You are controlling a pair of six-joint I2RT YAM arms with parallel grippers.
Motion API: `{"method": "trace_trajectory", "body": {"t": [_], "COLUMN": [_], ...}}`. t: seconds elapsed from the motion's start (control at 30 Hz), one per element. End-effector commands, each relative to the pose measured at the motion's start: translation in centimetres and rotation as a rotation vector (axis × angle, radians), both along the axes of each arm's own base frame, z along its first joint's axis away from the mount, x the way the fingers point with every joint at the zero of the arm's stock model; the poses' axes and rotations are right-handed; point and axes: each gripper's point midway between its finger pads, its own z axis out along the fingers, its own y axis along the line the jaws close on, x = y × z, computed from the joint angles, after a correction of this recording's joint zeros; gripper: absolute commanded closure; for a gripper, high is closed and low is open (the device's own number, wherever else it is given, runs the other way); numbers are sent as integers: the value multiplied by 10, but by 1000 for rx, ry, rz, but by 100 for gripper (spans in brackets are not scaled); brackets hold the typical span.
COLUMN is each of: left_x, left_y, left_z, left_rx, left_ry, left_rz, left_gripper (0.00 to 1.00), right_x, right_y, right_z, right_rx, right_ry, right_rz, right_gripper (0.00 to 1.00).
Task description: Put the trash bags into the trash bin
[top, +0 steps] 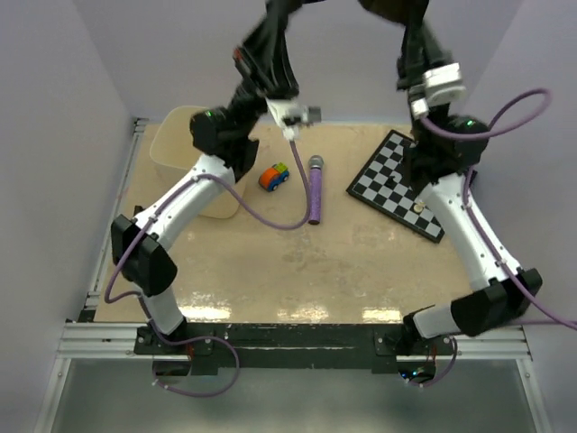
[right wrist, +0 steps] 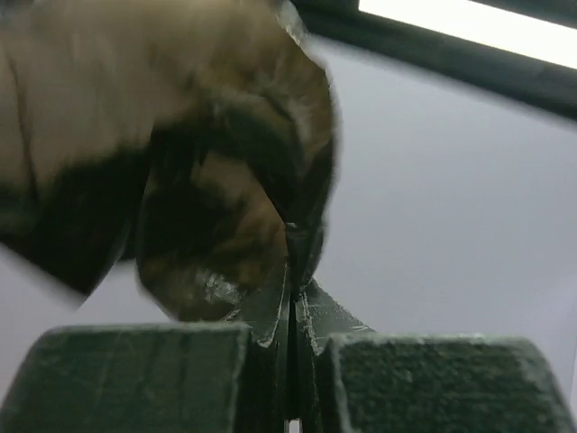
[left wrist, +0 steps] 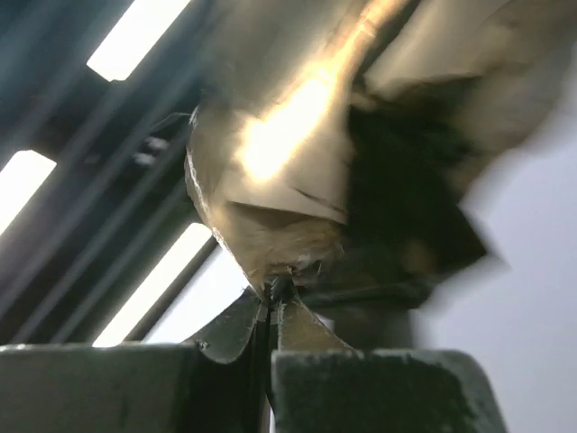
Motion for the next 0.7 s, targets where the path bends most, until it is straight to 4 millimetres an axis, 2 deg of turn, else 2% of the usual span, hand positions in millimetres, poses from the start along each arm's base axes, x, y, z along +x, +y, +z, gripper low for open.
{"method": "trace_trajectory", "body": {"t": [0.0, 0.03, 0.07, 0.1, 0.13, 0.17, 0.23, 0.27, 0.33, 0.4, 0.5, 0.6, 0.63, 0.67], "left_x": [11, 4, -12, -40, -65, -83, -116, -127, -139, -141, -128, -100, -84, -68], "left_y": [-45, -53, -56, -44, -29, -19, -7, -6, -4, -1, 5, 7, 4, 1], "left_z": [-176, -248, -321, -390, -440, -471, -472, -472, -466, -466, -457, -428, -423, -399], "left_rx": [280, 453, 658, 855, 988, 1064, 1100, 1085, 1045, 1026, 942, 745, 665, 541], "left_ry": [26, 105, 159, 208, 308, 455, 590, 642, 670, 710, 831, 1053, 1181, 1291], "left_rz": [104, 112, 108, 71, 8, -69, -197, -256, -305, -314, -296, -323, -340, -372], "left_gripper": [100, 100, 100, 100, 100, 100, 100, 100, 100, 100, 100, 100, 100, 100], "right_x": [97, 96, 71, 33, -6, -36, -74, -89, -106, -96, -68, -40, -31, -22], "right_y": [10, 18, 23, 24, 20, 15, 11, 11, 6, 7, 15, 22, 24, 24], "right_z": [-247, -343, -425, -474, -506, -504, -460, -427, -382, -380, -394, -401, -400, -398], "right_rx": [-292, -474, -685, -888, -954, -951, -790, -705, -563, -507, -499, -407, -345, -298], "right_ry": [560, 826, 1050, 1141, 1238, 1247, 1159, 1052, 932, 989, 1151, 1271, 1298, 1314], "right_rz": [-209, -173, -101, -20, 62, 102, 151, 171, 193, 207, 222, 244, 255, 251], "right_gripper": [100, 100, 100, 100, 100, 100, 100, 100, 100, 100, 100, 100, 100, 100]}}
